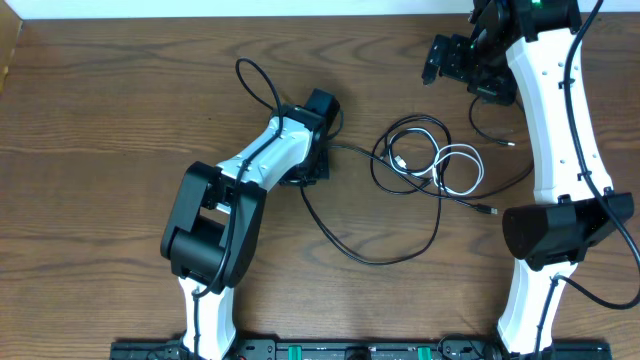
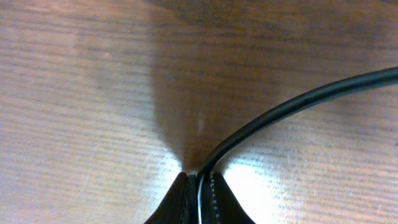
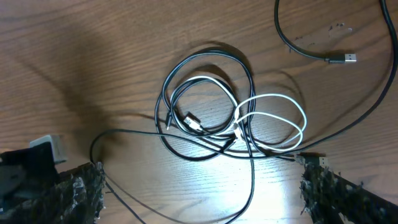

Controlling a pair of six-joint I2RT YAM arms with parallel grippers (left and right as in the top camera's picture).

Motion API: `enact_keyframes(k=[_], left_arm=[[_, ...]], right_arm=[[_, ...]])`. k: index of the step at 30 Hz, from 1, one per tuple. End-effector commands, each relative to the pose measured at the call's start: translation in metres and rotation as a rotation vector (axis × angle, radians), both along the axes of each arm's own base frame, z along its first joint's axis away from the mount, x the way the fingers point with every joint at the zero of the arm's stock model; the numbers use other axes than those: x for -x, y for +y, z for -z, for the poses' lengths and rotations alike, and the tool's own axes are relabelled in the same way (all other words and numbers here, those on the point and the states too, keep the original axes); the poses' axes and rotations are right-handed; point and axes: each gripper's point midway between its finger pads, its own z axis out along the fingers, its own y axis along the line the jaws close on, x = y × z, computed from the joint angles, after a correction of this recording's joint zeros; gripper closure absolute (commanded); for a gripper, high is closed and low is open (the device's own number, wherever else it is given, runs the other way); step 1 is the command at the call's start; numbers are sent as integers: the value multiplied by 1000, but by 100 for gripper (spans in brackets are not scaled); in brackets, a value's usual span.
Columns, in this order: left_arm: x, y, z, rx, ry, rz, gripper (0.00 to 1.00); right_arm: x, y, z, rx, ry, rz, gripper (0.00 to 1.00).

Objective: Untangle cables
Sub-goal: 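Pull the black cable leftward with the left gripper, stretching it out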

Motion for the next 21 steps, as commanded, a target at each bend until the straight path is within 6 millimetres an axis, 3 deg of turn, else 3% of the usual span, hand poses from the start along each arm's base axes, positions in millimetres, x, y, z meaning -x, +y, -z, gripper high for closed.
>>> enact_keyframes(k=[1,5,9,16,21], left_arm=[[-25,-7,-73,69,-180,1,92],[-29,-9,-150,144,-365,42,93],[-16,-3,-233,227,-564,53,92],[35,21,-353,366,-891,47,92],[79,42,-423,465,-1122,42,93]], right_arm=[[1,0,0,10,-2,-12,1],[1,0,0,10,-2,-12,1],[1,0,0,10,-2,-12,1],[1,0,0,10,-2,-13,1],[1,0,0,10,-2,-13,1]])
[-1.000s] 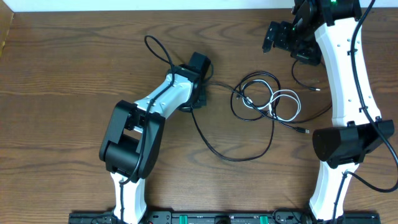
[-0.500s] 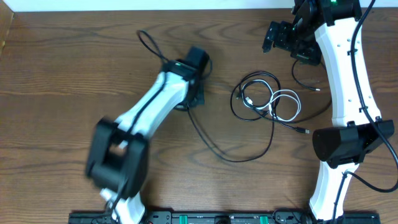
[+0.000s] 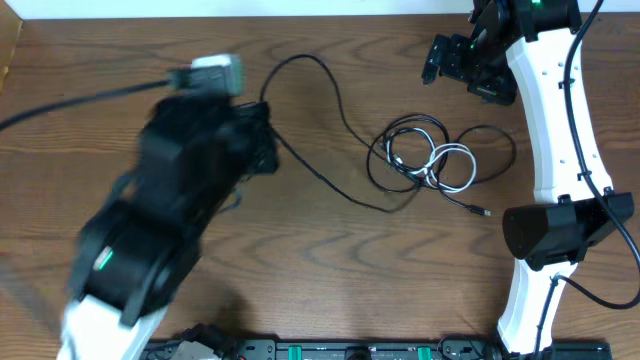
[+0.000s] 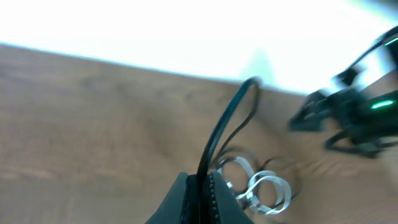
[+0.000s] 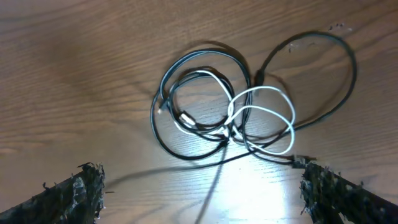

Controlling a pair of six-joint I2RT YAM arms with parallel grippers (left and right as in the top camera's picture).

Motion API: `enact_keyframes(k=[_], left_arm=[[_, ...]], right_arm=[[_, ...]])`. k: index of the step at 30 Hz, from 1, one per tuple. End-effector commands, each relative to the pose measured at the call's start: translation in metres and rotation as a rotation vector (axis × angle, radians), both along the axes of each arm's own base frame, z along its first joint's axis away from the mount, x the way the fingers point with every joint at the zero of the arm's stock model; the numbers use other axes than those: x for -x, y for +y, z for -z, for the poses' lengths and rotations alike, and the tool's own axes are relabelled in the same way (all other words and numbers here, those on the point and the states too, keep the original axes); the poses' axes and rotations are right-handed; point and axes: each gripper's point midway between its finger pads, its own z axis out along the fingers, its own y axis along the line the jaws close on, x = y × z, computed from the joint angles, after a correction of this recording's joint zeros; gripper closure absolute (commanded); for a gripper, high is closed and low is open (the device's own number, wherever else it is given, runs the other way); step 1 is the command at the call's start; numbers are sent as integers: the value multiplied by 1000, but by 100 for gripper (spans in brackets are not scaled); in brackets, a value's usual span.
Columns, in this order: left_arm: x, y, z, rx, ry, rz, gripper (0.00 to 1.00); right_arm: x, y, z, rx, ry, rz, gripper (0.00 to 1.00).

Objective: Untangle cables
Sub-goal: 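Pull the black cable leftward with the left gripper, stretching it out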

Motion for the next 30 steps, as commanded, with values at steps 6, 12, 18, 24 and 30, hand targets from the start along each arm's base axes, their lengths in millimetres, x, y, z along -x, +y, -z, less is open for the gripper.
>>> enact_keyframes(k=[6,12,18,24,30], left_arm=[[76,63,-94,108,-352,-139,93],[94,85,-84,76,-333,-209,93],[79,78,-8,9,-11,-248,92],[36,76,78,-257,327,-326,31],[-15,95,137,-345,522,-452,24]], right_arm=[[1,0,0,10,-2,-13,1],[1,1,0,10,-2,-15,1],[1,2,0,10,-2,-18,1],[1,2,0,10,-2,-18,1],[1,2,0,10,-2,-18,1]])
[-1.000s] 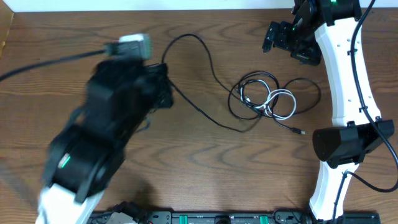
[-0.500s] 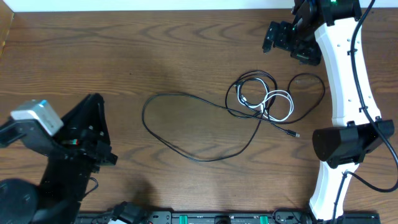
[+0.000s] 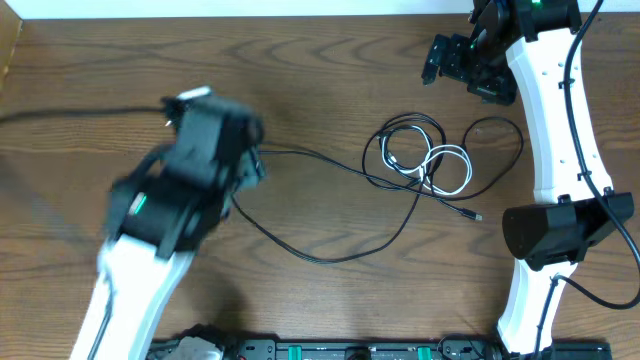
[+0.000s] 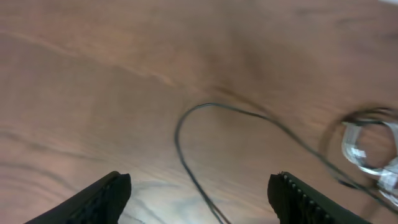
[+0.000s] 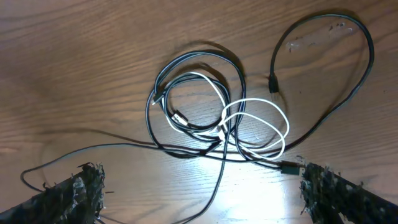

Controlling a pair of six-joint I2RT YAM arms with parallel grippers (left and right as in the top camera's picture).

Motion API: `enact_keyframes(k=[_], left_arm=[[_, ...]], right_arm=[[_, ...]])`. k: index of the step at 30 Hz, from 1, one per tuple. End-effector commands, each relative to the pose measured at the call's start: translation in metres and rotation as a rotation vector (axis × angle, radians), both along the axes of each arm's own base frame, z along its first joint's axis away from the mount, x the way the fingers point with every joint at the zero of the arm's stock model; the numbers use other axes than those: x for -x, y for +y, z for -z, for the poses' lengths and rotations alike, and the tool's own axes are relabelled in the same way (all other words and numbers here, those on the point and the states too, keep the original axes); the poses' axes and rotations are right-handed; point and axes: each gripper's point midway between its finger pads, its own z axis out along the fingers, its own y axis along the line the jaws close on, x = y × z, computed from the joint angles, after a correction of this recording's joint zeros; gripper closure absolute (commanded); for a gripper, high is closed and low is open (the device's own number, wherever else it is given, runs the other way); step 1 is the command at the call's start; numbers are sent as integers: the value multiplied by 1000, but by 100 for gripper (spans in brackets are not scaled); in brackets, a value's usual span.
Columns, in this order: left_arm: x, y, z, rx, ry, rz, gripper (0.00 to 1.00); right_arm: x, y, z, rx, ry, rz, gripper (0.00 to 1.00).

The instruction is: Untangle cables

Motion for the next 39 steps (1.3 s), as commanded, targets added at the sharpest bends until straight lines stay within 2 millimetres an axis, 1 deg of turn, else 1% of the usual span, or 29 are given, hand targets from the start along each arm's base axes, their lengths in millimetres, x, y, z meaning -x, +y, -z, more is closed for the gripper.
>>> enact_keyframes(k=[1,5,8,10,12,14,16,22,24,28,32,36,37,38,39], left_arm=[[-25,29,33,-64,92,-127,24],[-41,46,77,-43,238,-189,24],[-47,51,108,1,357,-148,25],[-50,50,129,33,437,-75,25],[-52,42,150,78,514,43,25],[-54,34,165,116,558,118,25],[-58,30,178,138,585,149,25],[-68,31,205,117,619,206,25],[-68,31,215,113,642,219,25],[-65,39,235,73,690,203,25],[-65,39,258,76,728,201,25],[-66,41,270,78,744,198,25],[-65,41,273,80,752,196,29],[-65,41,274,80,755,196,37],[-64,42,274,80,755,195,47]], right_arm=[[1,2,0,10,-2,-18,1],[1,2,0,10,-2,-17,1],[1,2,0,10,-2,-17,1],[1,2,0,10,-2,-18,1],[1,2,0,10,-2,-17,1],[1,2,0,10,-2,-17,1],[1,2,0,10,-2,-17,1],[1,2,0,10,-2,-17,1],[1,2,0,10,-2,-17,1],[1,2,0,10,-2,-17,1],[1,2,0,10,-2,-17,1],[1,2,0,10,-2,-17,1],[1,2,0,10,-2,-17,1],[1,2,0,10,-2,-17,1],[1,2,0,10,-2,-17,1]])
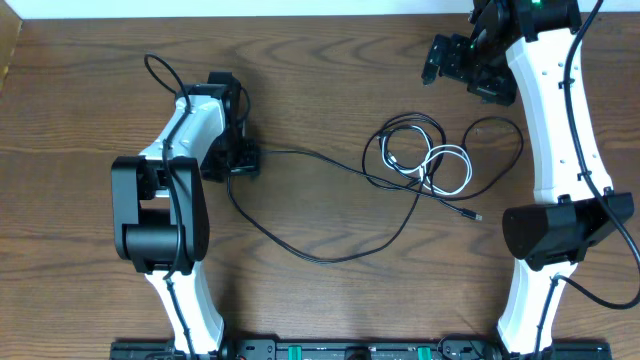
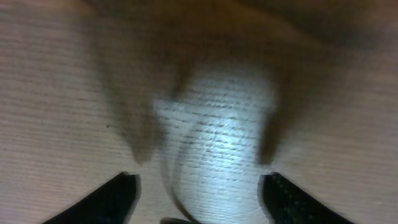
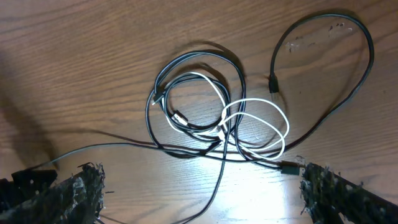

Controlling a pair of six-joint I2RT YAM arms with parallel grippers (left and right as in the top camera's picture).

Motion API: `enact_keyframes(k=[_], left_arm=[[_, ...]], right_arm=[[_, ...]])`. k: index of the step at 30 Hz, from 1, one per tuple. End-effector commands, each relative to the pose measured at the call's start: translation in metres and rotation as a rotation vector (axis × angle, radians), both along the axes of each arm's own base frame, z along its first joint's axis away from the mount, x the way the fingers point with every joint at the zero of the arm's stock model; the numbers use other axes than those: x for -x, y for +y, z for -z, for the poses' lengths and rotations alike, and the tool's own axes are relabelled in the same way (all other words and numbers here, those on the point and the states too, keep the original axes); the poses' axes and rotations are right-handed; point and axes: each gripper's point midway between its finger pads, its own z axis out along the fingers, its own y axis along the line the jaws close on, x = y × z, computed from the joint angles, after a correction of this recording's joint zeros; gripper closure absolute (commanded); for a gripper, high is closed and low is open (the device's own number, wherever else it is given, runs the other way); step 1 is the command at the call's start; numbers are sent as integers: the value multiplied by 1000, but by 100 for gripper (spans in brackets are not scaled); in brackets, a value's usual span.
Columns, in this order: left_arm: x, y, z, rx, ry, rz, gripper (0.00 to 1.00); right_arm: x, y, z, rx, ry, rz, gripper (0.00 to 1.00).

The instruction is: Untangle cables

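Note:
A long black cable (image 1: 330,258) trails left from a knot of black loops (image 1: 405,150) and a white cable (image 1: 455,168) right of centre. In the right wrist view the black loops (image 3: 199,99) and the white cable (image 3: 264,124) lie tangled together. My left gripper (image 1: 233,160) is low over the long cable's left bend, open, and a blurred strand of cable (image 2: 169,186) lies between its fingers (image 2: 118,199). My right gripper (image 3: 202,193) hangs open high above the knot, at the far right (image 1: 448,60) in the overhead view.
The wooden table (image 1: 90,290) carries only the cables. A black plug end (image 3: 272,84) and another connector (image 3: 287,167) stick out of the knot. The right arm's white link (image 1: 555,130) stands along the right side.
My left gripper, open and raised over the table's left side before, is now down at the table over the long cable's left bend. The cables and the right arm have not moved.
My left gripper was shut on the black cable at the table near the centre. Then it held the cable raised and pulled to the left. Then it was open, with the cable lying stretched leftward from the knot. Now it sits low over that cable's bend.

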Motion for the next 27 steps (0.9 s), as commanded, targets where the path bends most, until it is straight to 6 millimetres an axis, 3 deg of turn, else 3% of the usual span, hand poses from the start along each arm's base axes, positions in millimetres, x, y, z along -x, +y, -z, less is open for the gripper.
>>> enact_keyframes(k=[1,4,7,11,18,19,22,25,26,27], left_arm=[[2,6,2,-12,10,5,60],[1,6,-4,-11,-4,0,92],[-4,4,-21,0,-42,-20,92],[-13,-5,-69,55,-147,-46,92],[-17,-36,-204,257,-543,-4,93],[-11,-43,-233,301,-629,15,93],[9,-57,-295,411,-803,31,93],[38,-77,-347,545,-936,74,92],[56,-86,-371,595,-1002,123,93],[65,-90,-381,613,-1034,146,93]], right_arm=[[1,2,0,10,-2,-17,1],[1,2,0,10,-2,-17,1],[1,2,0,10,-2,-18,1],[1,2,0,10,-2,-17,1],[1,2,0,10,-2,-17,1],[1,2,0,10,-2,-17,1],[1,2,0,10,-2,-17,1],[1,2,0,10,-2,-17,1],[1,2,0,10,-2,-17,1],[1,2,0,10,-2,-17,1]])
